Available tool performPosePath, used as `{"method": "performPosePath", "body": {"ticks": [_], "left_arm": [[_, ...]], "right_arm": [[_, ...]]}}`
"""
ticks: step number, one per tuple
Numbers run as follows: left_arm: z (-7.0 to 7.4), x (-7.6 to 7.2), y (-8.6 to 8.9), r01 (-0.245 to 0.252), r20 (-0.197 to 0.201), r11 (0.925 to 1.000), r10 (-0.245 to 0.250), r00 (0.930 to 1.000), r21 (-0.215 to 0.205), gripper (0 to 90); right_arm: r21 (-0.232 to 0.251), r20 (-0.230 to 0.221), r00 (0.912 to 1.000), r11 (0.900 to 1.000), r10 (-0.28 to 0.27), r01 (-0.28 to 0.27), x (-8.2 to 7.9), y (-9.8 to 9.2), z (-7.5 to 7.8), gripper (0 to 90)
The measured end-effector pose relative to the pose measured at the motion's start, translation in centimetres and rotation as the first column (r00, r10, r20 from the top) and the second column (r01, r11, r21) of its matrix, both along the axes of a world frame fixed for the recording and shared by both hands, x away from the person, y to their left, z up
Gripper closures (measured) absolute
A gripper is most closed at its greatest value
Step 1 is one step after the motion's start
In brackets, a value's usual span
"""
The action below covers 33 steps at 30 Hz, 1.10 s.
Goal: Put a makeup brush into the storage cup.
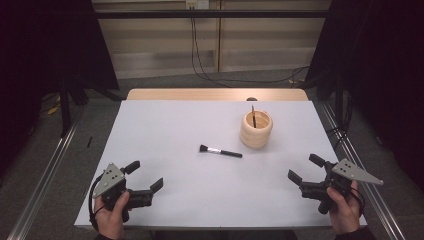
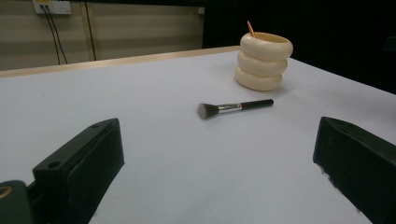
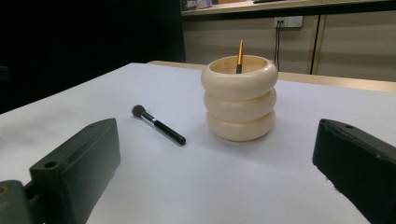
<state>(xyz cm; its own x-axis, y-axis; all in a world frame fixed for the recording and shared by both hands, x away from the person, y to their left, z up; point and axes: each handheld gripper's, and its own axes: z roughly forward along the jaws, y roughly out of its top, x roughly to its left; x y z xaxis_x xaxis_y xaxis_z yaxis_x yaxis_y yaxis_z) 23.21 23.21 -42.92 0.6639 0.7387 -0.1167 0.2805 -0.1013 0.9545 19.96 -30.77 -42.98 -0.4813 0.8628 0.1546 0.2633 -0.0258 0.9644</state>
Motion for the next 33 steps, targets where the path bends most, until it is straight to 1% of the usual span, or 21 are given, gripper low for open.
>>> {"method": "performPosePath", "body": {"ticks": [1,3,6,7,10,14,15,16,18,21,22,23,25,28,29,30,31,32,33], "left_arm": [[0.0,0.0,0.0,-0.004,0.001,1.0000,0.004,1.0000,-0.003,1.7],[0.1,-0.1,-0.1,0.001,0.005,1.0000,-0.001,1.0000,0.006,1.7],[0.2,-0.1,-0.2,0.004,0.010,1.0000,-0.004,0.9999,0.008,1.7],[0.2,-0.1,-0.3,0.006,0.011,1.0000,-0.006,0.9999,0.004,1.7],[0.2,-0.1,-0.3,0.010,0.012,0.9999,-0.010,0.9999,0.002,1.7],[0.3,-0.1,-0.4,0.009,0.007,1.0000,-0.009,0.9999,0.001,1.7],[0.3,-0.1,-0.4,0.014,0.006,0.9999,-0.014,0.9999,-0.003,1.7],[0.4,-0.1,-0.5,0.009,0.006,0.9999,-0.009,0.9999,0.005,1.7],[0.5,-0.1,-0.7,0.029,0.003,0.9996,-0.029,0.9996,0.007,1.7],[0.7,0.0,-1.0,0.061,0.004,0.9981,-0.061,0.9981,-0.005,1.6],[0.8,0.0,-1.0,0.070,0.005,0.9974,-0.070,0.9975,-0.018,1.5],[0.8,0.0,-1.1,0.080,0.007,0.9966,-0.080,0.9968,-0.022,1.5],[1.0,0.0,-1.3,0.081,0.019,0.9966,-0.080,0.9966,-0.015,1.5],[1.1,0.1,-1.4,0.078,0.015,0.9967,-0.077,0.9969,-0.022,1.5],[1.1,0.2,-1.5,0.078,0.018,0.9967,-0.077,0.9968,-0.024,1.5],[1.2,0.3,-1.6,0.088,0.021,0.9959,-0.088,0.9959,-0.021,1.5],[1.3,0.3,-1.6,0.089,0.025,0.9959,-0.089,0.9958,-0.015,1.5],[1.4,0.5,-1.6,0.114,0.032,0.9935,-0.114,0.9930,-0.001,1.6],[1.4,0.6,-1.6,0.111,0.041,0.9938,-0.111,0.9929,0.009,2.0]], "right_arm": [[-0.001,0.001,1.0000,1.000,0.001,-0.001,0.0,0.0,0.0,0.4],[-0.003,-0.001,1.0000,1.000,-0.004,0.004,-0.1,0.0,0.0,0.3],[-0.009,0.005,1.0000,1.000,-0.001,0.001,-0.2,0.1,-0.1,0.3],[-0.010,0.005,1.0000,1.000,0.001,-0.001,-0.3,0.0,-0.1,0.3],[-0.008,0.012,0.9999,1.000,-0.004,0.004,-0.3,-0.2,-0.1,0.3],[-0.003,0.008,0.9999,1.000,-0.007,0.007,-0.5,-0.3,0.0,0.3],[-0.009,0.014,0.9999,1.000,-0.002,0.002,-0.5,-0.3,-0.1,0.4],[-0.007,0.012,0.9999,1.000,0.003,-0.003,-0.6,-0.2,-0.1,0.3],[-0.006,0.009,1.0000,1.000,0.002,-0.002,-0.6,-0.2,-0.1,0.3],[-0.006,0.010,0.9999,1.000,0.009,-0.009,-0.6,-0.1,0.0,0.3],[-0.012,0.010,0.9999,1.000,0.012,-0.012,-0.6,-0.1,0.0,0.3],[-0.013,0.014,0.9999,1.000,0.010,-0.010,-0.5,0.0,0.0,0.3],[-0.012,0.012,0.9998,1.000,0.016,-0.015,-0.6,0.1,0.0,0.3],[-0.018,0.016,0.9997,1.000,0.017,-0.017,-0.7,0.0,0.0,0.3],[-0.017,0.011,0.9997,1.000,0.022,-0.022,-0.7,0.0,0.0,0.3],[-0.016,0.012,0.9997,1.000,0.022,-0.021,-0.7,0.0,0.0,0.3],[-0.016,0.013,0.9996,1.000,0.024,-0.024,-0.7,0.0,0.0,0.3],[-0.016,0.013,0.9996,1.000,0.026,-0.025,-0.7,0.0,0.0,0.4],[-0.020,0.016,0.9995,0.999,0.029,-0.028,-0.7,0.0,0.0,0.8]]}}
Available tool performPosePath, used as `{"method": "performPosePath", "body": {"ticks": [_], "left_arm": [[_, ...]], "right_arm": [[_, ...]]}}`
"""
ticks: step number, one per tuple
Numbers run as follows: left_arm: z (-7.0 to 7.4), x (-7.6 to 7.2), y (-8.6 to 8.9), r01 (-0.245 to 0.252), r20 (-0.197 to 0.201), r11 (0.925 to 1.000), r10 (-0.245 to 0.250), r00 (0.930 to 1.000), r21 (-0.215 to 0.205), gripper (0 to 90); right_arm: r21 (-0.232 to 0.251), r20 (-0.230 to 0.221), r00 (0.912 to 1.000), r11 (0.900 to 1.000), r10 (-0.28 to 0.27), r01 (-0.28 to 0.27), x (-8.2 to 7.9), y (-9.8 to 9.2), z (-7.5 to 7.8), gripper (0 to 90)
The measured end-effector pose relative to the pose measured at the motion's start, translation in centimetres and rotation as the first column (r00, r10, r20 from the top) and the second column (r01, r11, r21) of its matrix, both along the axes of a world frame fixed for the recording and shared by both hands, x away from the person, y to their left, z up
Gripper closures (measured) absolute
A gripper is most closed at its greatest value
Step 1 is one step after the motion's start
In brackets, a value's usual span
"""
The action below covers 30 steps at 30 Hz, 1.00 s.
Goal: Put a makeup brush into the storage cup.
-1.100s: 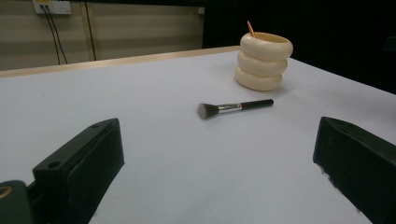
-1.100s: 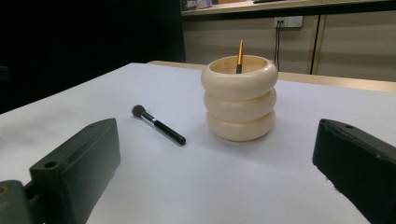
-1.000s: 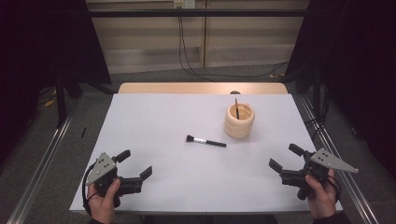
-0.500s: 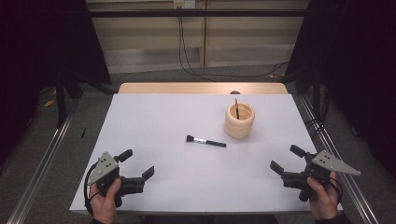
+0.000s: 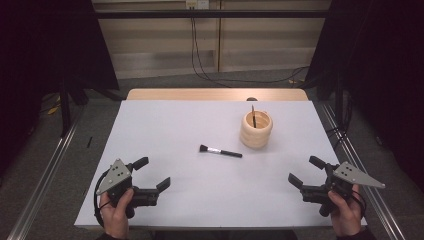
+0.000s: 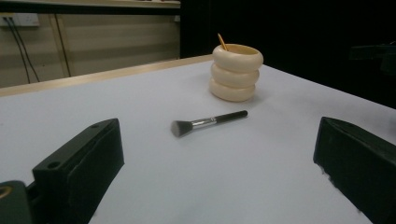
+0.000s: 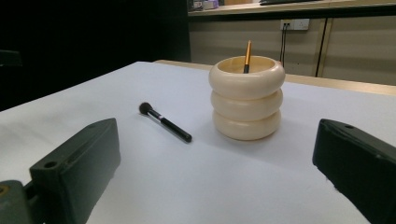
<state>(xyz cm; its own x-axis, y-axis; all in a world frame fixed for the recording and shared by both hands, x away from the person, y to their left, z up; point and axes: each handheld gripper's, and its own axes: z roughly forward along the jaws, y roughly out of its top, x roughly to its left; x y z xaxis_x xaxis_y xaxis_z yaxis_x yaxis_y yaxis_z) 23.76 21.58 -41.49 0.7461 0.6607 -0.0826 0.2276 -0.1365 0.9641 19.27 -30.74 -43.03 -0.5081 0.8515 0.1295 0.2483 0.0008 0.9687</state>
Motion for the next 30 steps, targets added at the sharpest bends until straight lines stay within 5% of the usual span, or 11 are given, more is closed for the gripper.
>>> {"method": "performPosePath", "body": {"ticks": [21,30], "left_arm": [[1.2,3.7,-2.7,0.013,-0.015,0.9994,-0.013,0.9998,-0.031,1.4],[2.0,4.8,-5.3,0.090,0.007,0.9959,-0.090,0.9959,-0.006,1.2]], "right_arm": [[0.002,-0.006,0.9996,1.000,0.028,-0.028,0.0,0.1,-0.1,1.7],[0.001,-0.007,0.9992,0.999,0.040,-0.039,0.0,0.2,-0.1,1.8]]}}
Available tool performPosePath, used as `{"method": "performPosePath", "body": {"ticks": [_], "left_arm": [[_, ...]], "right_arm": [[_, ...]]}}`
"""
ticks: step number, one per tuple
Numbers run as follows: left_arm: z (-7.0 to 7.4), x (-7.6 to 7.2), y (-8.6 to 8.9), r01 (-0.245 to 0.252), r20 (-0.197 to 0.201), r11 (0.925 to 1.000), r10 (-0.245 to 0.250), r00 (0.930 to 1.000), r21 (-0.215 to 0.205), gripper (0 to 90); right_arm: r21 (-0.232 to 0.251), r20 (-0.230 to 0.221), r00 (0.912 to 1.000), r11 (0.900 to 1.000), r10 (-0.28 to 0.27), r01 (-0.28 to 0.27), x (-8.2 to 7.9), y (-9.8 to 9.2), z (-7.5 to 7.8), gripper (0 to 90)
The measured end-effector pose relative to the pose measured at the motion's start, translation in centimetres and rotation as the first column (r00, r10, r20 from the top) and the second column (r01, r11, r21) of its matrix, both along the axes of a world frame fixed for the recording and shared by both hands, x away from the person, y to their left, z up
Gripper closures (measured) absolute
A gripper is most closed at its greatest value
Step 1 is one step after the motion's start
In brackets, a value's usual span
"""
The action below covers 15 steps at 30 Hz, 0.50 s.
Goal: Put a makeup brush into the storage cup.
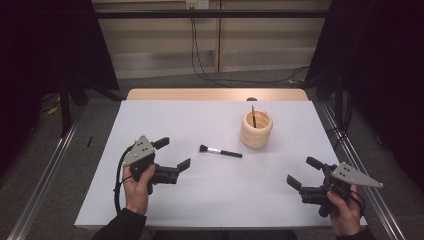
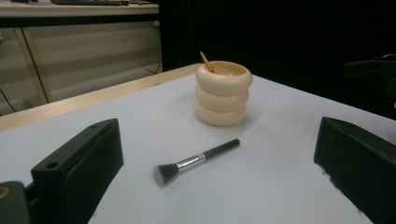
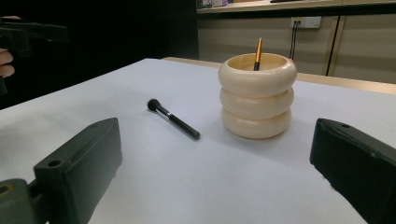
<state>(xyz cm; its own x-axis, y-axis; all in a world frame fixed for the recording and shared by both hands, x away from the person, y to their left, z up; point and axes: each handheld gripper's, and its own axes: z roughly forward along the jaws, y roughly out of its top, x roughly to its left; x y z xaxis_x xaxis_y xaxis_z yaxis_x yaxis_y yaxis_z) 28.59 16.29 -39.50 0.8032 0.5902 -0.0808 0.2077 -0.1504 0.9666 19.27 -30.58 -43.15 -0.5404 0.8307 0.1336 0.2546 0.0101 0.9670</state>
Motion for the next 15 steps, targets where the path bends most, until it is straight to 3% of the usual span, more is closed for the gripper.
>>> {"method": "performPosePath", "body": {"ticks": [10,13,15], "left_arm": [[0.1,2.0,-1.4,0.019,-0.019,0.9997,-0.019,0.9997,0.014,1.2],[0.3,2.7,-2.0,0.043,-0.040,0.9988,-0.044,0.9982,-0.024,1.2],[0.5,2.9,-2.2,0.039,-0.037,0.9991,-0.040,0.9985,-0.017,1.2]], "right_arm": [[0.004,0.005,1.0000,1.000,-0.001,0.001,0.1,-0.1,0.0,1.8],[0.004,0.002,1.0000,1.000,-0.003,0.003,0.0,0.0,0.0,1.8],[0.005,0.003,1.0000,1.000,-0.004,0.004,0.0,0.0,0.0,1.7]]}}
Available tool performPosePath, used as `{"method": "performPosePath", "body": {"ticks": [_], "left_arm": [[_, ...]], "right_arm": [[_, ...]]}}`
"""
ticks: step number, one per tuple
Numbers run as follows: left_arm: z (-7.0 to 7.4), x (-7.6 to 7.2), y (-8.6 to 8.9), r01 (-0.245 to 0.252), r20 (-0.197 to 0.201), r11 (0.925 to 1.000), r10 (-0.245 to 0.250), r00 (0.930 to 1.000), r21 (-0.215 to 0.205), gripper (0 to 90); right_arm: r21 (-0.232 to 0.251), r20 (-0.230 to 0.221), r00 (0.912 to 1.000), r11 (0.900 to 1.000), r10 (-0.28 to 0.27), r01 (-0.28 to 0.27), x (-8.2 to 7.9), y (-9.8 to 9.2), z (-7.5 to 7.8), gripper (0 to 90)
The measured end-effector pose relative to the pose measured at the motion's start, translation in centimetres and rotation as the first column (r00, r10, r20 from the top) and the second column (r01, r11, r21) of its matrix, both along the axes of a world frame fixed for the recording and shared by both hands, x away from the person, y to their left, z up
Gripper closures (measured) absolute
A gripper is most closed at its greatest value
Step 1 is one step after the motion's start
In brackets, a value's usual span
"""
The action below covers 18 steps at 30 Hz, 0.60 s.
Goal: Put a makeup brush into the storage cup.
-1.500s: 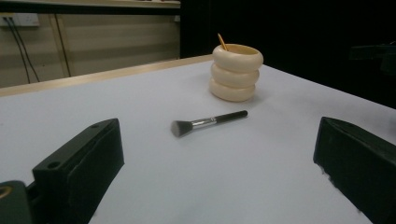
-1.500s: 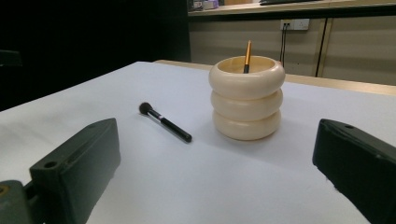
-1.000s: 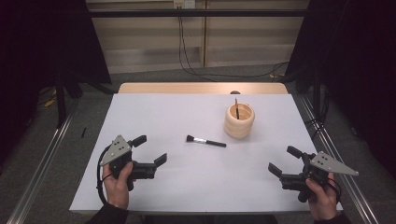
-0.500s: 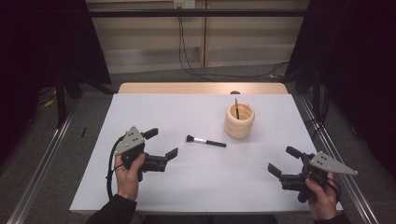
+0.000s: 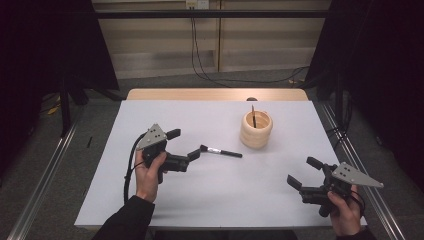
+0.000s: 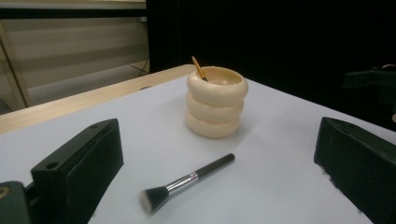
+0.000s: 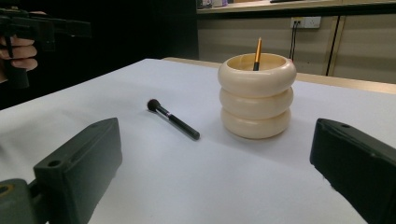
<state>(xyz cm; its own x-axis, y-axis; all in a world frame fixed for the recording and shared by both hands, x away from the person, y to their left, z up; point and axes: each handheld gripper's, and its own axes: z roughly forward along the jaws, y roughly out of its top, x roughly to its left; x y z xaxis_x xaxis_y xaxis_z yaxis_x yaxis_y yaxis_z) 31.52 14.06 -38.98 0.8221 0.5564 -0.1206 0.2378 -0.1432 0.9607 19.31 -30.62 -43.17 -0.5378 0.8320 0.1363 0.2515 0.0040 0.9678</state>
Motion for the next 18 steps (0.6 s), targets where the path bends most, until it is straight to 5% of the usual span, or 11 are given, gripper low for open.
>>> {"method": "performPosePath", "body": {"ticks": [18], "left_arm": [[0.7,3.1,-2.8,0.038,0.019,0.9990,-0.038,0.9991,0.024,1.2]], "right_arm": [[-0.001,-0.001,0.9999,1.000,0.011,-0.011,0.1,0.0,-0.1,1.8]]}}
